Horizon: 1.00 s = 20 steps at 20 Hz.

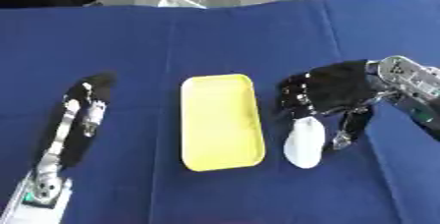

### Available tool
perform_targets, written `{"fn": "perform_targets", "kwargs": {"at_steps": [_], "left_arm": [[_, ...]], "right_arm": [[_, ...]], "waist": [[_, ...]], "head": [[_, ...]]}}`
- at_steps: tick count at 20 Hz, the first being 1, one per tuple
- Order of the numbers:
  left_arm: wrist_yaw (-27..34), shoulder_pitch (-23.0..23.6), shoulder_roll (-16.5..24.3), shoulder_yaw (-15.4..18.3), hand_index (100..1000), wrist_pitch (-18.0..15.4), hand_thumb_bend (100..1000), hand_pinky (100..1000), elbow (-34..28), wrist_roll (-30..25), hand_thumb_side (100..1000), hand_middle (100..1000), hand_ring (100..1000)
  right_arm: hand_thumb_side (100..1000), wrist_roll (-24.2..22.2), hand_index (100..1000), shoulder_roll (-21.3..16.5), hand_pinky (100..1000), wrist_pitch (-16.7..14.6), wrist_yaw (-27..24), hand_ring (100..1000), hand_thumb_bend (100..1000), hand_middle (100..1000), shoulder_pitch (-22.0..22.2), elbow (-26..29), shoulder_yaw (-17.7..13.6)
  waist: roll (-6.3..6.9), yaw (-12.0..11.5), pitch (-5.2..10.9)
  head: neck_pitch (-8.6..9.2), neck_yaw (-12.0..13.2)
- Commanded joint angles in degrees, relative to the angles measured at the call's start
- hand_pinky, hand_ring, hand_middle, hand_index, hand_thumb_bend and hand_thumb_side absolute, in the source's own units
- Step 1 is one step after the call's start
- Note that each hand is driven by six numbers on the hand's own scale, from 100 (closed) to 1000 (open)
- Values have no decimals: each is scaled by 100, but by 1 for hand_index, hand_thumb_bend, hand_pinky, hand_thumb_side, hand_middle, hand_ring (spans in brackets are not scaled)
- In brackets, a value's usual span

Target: Pick up objects on the table and place them in the box.

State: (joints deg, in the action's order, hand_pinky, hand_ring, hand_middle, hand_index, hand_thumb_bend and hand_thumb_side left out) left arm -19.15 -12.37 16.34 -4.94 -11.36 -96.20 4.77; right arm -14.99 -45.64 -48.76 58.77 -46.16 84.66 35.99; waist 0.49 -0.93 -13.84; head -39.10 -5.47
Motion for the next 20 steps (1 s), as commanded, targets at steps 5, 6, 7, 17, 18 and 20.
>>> {"fn": "perform_targets", "kwargs": {"at_steps": [5, 6, 7, 17, 18, 20], "left_arm": [[21, -42, 32, 14, 897, -16, 100, 798, -130, -7, 1000, 816, 806], [21, -41, 33, 15, 897, -16, 100, 798, -131, -7, 1000, 816, 806], [22, -41, 33, 15, 897, -17, 100, 798, -131, -8, 1000, 816, 806], [29, -49, 30, 19, 896, -20, 100, 799, -145, -13, 1000, 816, 808], [30, -50, 31, 18, 896, -21, 100, 799, -148, -15, 1000, 816, 808], [33, -50, 31, 18, 897, -21, 100, 798, -153, -17, 1000, 816, 808]], "right_arm": [[430, -199, 891, -97, 939, -320, 112, 866, 641, 858, 11, -35, -76], [424, -184, 891, -102, 939, -320, 130, 866, 640, 857, 23, -45, -82], [422, -170, 890, -107, 939, -320, 150, 866, 639, 857, 38, -56, -88], [406, 67, 883, -134, 937, -320, 465, 864, 635, 848, 267, -317, -185], [405, 97, 882, -132, 937, -320, 493, 864, 635, 848, 273, -329, -189], [404, 156, 882, -123, 937, -320, 538, 864, 634, 847, 276, -343, -195]], "waist": [[6, 3, 78], [7, 5, 78], [9, 6, 77], [28, 15, 66], [29, 16, 66], [32, 18, 68]], "head": [[66, -49], [66, -50], [67, -52], [72, -43], [71, -42], [69, -45]]}}
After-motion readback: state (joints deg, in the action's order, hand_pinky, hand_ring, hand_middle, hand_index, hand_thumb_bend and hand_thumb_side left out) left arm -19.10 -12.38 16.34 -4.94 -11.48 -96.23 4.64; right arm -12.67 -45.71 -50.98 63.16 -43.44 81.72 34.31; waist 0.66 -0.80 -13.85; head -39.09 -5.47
